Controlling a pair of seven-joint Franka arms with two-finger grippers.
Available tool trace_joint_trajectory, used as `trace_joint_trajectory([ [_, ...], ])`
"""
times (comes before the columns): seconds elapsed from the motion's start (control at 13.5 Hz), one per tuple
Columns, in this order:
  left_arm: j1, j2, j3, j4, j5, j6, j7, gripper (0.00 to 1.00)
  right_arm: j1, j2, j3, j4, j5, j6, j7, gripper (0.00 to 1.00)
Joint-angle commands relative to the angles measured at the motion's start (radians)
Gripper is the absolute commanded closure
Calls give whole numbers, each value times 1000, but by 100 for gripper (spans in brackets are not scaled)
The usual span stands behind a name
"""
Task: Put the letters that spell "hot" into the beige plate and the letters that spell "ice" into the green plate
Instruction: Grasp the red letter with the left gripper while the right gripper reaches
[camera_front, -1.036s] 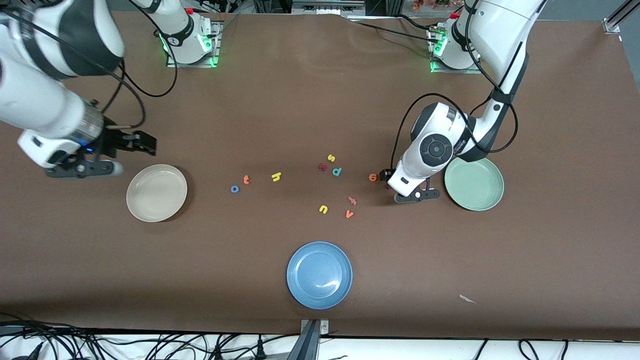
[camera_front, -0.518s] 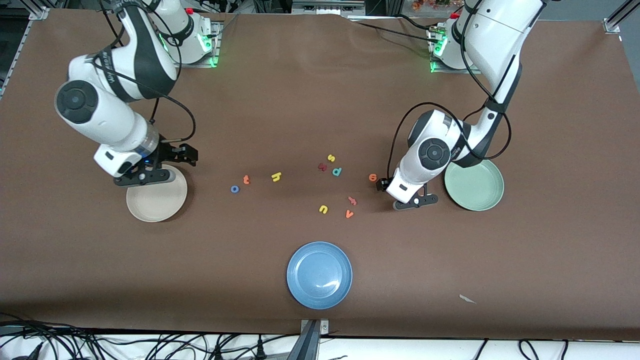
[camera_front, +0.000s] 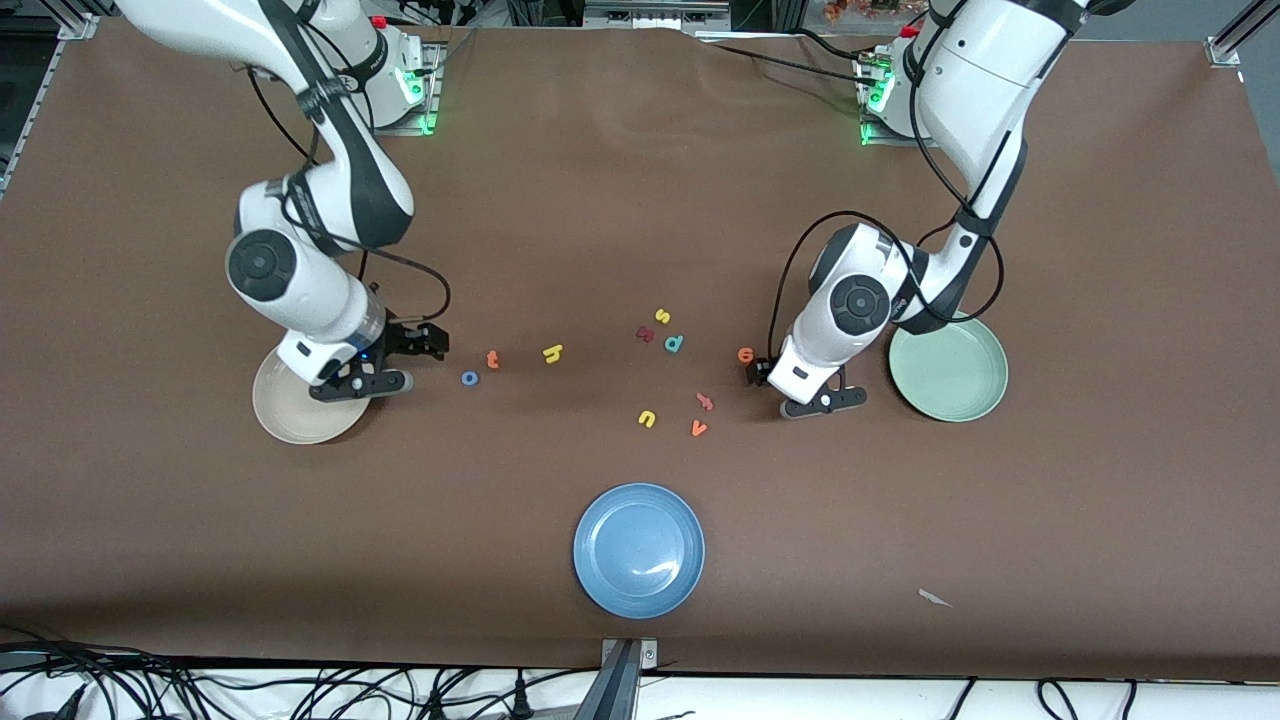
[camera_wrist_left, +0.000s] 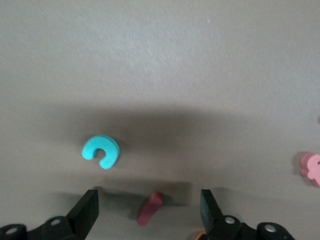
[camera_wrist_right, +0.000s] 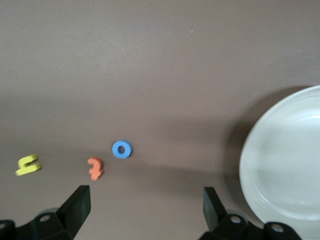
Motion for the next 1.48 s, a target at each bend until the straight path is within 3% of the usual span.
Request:
trace_joint_trajectory([
  [0.0, -11, -36, 1, -50, 51, 26, -24, 8, -10, 56, 16, 17, -84, 32, 57, 0],
  [0.3, -5, -39, 1, -44, 57, 14, -20, 11, 51, 110, 21, 74, -103, 26, 84, 0],
  [0.67, -4, -39, -1, -39, 56, 12, -29, 46, 80, 193, 12, 147, -123, 32, 114, 0],
  [0.81, -4, -38, -1, -39, 56, 12, -29, 53, 80, 208, 10, 149, -149, 32, 124, 2],
  [1.04, -2, -39, 1, -39, 56, 12, -29, 72, 82, 221, 5, 147, -157, 54, 129, 14],
  [1.41, -1, -39, 1, -36, 56, 8, -23, 94, 82, 242, 5, 135, -158, 84, 134, 29],
])
